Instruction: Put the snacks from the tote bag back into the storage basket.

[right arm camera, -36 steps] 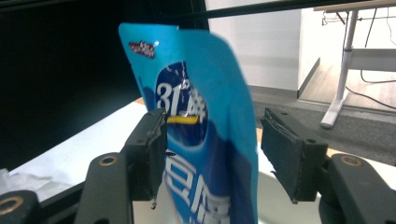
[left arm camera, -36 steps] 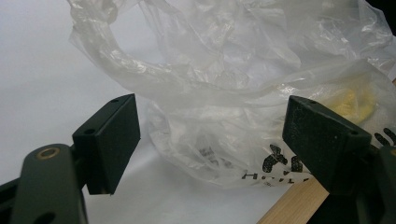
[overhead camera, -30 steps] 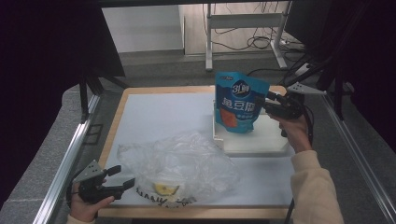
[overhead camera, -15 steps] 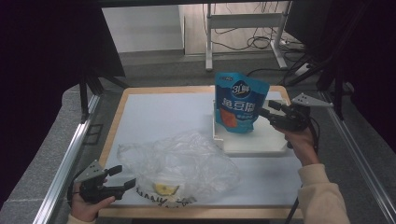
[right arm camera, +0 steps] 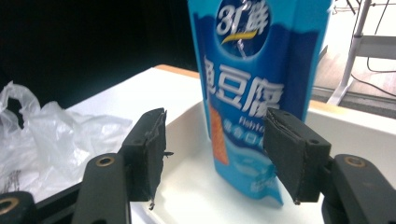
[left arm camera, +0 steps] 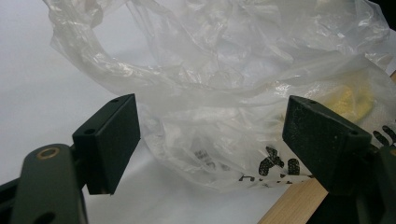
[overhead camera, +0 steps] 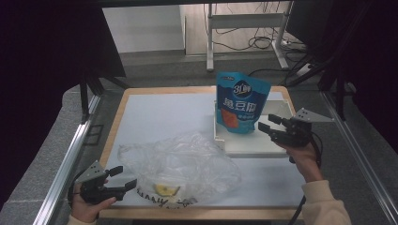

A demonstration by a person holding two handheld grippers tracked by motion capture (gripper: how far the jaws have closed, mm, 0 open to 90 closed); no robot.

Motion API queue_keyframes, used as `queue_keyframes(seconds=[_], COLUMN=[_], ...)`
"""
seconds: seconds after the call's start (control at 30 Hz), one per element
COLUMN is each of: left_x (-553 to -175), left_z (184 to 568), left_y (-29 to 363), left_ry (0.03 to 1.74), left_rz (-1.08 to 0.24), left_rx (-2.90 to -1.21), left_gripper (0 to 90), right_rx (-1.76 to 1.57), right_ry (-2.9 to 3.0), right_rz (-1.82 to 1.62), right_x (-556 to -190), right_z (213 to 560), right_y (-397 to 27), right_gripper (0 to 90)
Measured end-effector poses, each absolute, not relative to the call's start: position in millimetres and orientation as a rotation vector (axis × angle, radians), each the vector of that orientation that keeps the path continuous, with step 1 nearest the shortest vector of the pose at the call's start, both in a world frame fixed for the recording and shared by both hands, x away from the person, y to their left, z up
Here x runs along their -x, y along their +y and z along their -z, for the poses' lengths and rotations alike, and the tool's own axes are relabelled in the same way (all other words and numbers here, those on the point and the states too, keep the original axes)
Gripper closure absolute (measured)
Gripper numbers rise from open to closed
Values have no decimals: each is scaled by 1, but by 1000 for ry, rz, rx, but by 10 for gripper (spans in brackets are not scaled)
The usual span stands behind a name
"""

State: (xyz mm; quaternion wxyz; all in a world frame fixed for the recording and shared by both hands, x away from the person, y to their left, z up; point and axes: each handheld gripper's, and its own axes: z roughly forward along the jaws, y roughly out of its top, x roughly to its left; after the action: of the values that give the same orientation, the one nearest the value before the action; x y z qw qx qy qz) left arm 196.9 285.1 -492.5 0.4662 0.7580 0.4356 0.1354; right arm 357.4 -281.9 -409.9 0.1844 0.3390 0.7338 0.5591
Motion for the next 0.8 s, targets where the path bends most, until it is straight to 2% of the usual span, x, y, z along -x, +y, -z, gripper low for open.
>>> queue_keyframes(seconds=[0.8], left_x=[-196], left_z=[492], left_y=[284], left_ry=[1067], left_rz=[-339], left_rx=[-1860], left_gripper=[191], right_rx=[-886], right_ry=[2202], right_rz=[-1608], right_x=[-311], right_z=[451], right_y=[-248], right_gripper=[391])
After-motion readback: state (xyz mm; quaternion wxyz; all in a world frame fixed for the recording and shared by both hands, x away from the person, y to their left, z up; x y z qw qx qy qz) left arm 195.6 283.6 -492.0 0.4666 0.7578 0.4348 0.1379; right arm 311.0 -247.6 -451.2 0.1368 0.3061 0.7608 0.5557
